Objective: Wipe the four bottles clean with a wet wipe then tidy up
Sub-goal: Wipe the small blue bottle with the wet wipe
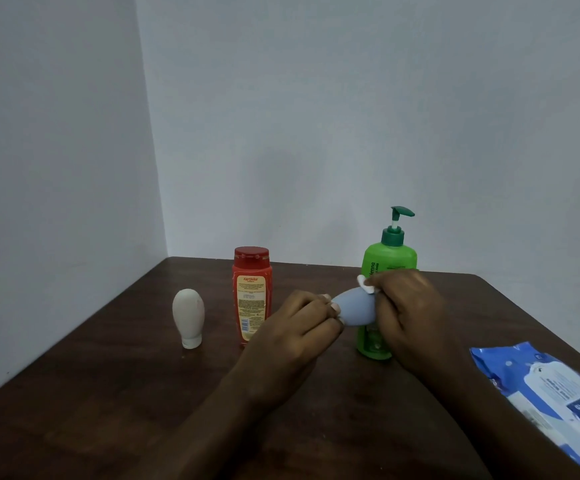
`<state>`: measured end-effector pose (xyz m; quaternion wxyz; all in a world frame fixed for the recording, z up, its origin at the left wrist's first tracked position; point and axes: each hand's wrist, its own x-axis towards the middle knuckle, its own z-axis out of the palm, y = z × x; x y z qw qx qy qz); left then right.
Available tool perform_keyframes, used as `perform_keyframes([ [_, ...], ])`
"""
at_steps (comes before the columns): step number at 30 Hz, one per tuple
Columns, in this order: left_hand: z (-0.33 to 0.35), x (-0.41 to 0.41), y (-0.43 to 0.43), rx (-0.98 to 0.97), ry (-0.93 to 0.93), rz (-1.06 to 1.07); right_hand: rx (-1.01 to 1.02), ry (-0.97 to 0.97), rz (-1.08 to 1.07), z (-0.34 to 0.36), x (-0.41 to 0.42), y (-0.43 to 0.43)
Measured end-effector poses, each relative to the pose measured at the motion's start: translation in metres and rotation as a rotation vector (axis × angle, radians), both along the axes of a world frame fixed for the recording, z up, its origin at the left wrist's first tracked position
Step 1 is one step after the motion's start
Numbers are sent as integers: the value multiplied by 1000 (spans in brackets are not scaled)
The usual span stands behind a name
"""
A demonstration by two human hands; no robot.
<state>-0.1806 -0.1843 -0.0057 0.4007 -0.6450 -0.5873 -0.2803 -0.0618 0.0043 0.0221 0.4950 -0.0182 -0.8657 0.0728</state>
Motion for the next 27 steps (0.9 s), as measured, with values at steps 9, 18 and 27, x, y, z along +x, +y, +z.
perform_keyframes([
  [9,0,-3,-1,34,-38,10,146,-90,178,-2,-4,-30],
  [18,-1,-5,0,133,-293,-22,58,74,-10,-4,-1,-6],
  [27,4,-6,-4,154,-299,36,309,-23,97,-8,-5,-24],
])
